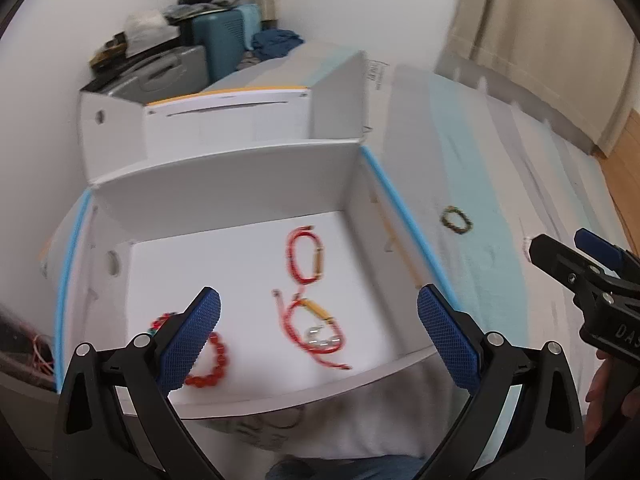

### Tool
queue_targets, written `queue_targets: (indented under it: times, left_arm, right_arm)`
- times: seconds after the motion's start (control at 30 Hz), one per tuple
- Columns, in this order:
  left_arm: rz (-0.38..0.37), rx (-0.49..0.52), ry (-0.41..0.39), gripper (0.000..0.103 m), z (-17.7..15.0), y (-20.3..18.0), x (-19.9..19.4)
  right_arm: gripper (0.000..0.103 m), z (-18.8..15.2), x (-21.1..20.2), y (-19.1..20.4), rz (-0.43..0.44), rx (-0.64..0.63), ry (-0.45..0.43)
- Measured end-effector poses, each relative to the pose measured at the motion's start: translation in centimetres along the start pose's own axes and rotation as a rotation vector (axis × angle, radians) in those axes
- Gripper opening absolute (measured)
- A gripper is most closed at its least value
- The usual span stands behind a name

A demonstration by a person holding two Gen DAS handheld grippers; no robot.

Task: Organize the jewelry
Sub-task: 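Move both tools back over the last two bracelets on the bedspread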

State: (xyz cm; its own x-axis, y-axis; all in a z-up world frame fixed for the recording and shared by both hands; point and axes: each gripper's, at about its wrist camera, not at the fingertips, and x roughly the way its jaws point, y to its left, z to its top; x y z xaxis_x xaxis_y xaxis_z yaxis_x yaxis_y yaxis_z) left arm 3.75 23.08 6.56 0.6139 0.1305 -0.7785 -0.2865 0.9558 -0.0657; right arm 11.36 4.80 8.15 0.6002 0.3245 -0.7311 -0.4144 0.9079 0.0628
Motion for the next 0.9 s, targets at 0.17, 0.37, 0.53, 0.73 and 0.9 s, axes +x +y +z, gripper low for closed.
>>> queue_targets:
  times: [0.17,0.37,0.53,0.73,0.9]
  left_arm:
    - [-0.028,0.04,-0.009,0.097,0.6,-3.8,0.8]
    - [-0.079,0.083,-0.019,0.097,2.0,-8.6,2.5]
    - [-0.117,0.113,-0.031,0.097,3.0,-12.8,4.7]
    - [-0.134,0.146,-0.028,0.097,3.8,-16.8,8.0]
    - [-0.159,0.147,-0.014,0.097,4.3,-18.9,10.5]
  right_arm:
    - [0.095,0.3,-0.1,-3.2,-0.034,0.009,-0.002]
    - [0.095,0.6,0.2,-7.8,-0.065,0.055,-0.009]
    - [0.095,0.6,1.3,-12.2,-0.119,0.1,-0.007]
    - [0.095,0.3,3.4,-17.6,-0.165,0.168,0.008]
    - [0.095,-0.8,5.7,-21.6,-0.174,0.233,0.048]
